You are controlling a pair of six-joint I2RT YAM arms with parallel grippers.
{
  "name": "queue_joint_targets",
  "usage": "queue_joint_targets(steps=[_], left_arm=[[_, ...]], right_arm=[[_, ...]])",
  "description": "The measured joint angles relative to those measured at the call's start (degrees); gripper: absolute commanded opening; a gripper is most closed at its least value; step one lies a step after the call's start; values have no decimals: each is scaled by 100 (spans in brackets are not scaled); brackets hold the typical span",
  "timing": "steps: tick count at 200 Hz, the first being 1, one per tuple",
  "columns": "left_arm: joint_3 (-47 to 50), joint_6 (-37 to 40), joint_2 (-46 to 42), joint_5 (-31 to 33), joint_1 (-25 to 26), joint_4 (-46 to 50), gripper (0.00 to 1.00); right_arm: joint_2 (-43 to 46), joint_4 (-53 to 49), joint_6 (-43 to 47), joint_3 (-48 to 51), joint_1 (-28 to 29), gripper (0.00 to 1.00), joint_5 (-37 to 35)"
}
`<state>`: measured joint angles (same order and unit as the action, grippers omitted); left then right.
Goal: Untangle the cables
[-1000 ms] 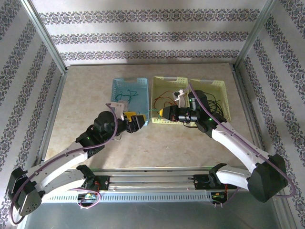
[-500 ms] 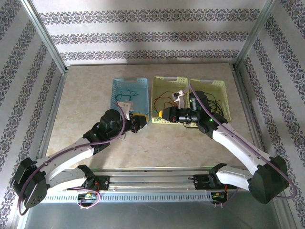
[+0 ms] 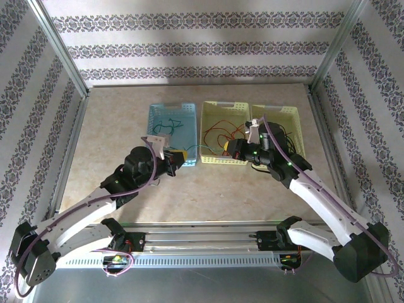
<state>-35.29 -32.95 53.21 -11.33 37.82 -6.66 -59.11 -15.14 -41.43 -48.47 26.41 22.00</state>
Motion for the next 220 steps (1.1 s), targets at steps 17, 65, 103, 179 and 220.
queue_joint_targets(steps=[17, 65, 103, 179, 220], left_arm=[[7, -11, -44, -44, -35, 2, 0], [-13, -328, 328, 1086, -603, 122, 4], [-350, -584, 1322, 1777, -1021, 105, 16], [-1285, -98, 2299, 2568, -1132, 87, 96], [-1060, 315, 826, 3790, -1045, 588, 99]], right_arm=[[-61, 48, -28, 0, 28, 41, 17], [-28, 81, -199, 74, -22, 60, -496], [365, 11, -238, 275, -273, 60, -737], [918, -750, -39, 459, -813, 61, -1054], [1639, -1080, 396, 798, -1392, 76, -2164]])
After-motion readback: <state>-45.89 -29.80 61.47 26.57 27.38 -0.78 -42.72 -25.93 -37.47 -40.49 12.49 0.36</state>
